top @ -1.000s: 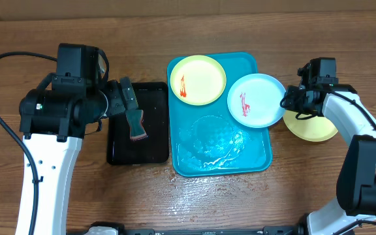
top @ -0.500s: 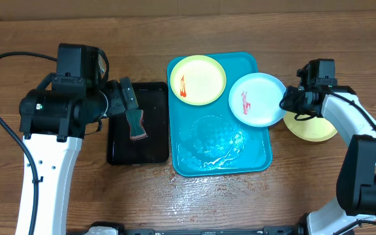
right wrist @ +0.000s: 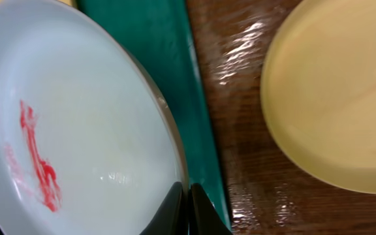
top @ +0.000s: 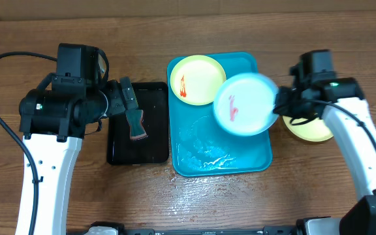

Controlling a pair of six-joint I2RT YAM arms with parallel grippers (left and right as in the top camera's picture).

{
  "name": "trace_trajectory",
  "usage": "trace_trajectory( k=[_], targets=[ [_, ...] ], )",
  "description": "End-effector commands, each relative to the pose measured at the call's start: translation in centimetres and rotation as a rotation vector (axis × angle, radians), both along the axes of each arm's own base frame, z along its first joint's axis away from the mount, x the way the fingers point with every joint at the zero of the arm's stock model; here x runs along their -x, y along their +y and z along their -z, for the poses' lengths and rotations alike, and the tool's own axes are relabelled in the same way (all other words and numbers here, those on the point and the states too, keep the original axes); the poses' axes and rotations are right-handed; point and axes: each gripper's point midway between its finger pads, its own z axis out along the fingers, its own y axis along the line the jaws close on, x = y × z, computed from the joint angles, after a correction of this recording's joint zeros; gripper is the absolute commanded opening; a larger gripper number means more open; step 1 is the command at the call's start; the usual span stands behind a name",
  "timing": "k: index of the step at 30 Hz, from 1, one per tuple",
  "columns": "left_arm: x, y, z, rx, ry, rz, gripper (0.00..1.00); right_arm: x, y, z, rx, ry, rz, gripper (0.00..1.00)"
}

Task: Clean dirty plates on tray and stack at the side
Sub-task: 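Grasp the white plate with the right gripper and move it to tray center, then grasp the sponge from the black tray with the left gripper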

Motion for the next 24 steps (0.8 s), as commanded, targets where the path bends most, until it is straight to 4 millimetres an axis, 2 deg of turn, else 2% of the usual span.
trace_trajectory(
  k=[1,6,8,12,13,14,17,19,24],
  targets=[
    [-0.4,0.2,-0.5,-0.026,-0.016,0.016,1.00,2.3,2.4,3.2,-0.008,0.079,-0.017,0.04],
    [-0.4,0.2,-0.5,-0.023,-0.016,0.016,1.00,2.9,5.6,7.2,-0.022,0.009,-0.117,0.04],
    [-0.4,0.1,-0.5,-0.019,-0.016,0.019,1.00,3.0,6.2,8.1,-0.030,-0.014,-0.126,0.04],
    [-0.3,-0.8,-0.5,0.043,-0.012,0.014,1.00,2.2,5.9,8.1,-0.022,-0.039,-0.064,0.04],
    [-0.3,-2.5,-0.7,0.136,-0.010,0.052,1.00,1.2,5.7,6.9,-0.029,-0.063,-0.044,0.27],
    [-0.2,-2.6,-0.5,0.137,-0.002,0.060,1.00,0.9,5.7,6.2,-0.029,-0.073,-0.049,0.30],
    [0.2,-2.3,0.6,0.119,0.041,0.052,1.00,0.2,5.8,3.4,-0.022,-0.123,-0.094,0.31],
    [0.5,-2.1,2.1,0.106,0.083,0.045,0.96,-0.1,5.9,0.6,-0.021,-0.174,-0.120,0.31],
    [1.2,-1.4,6.7,0.063,0.191,0.019,0.88,0.3,5.8,-2.9,-0.036,-0.243,-0.124,0.32]
  ],
)
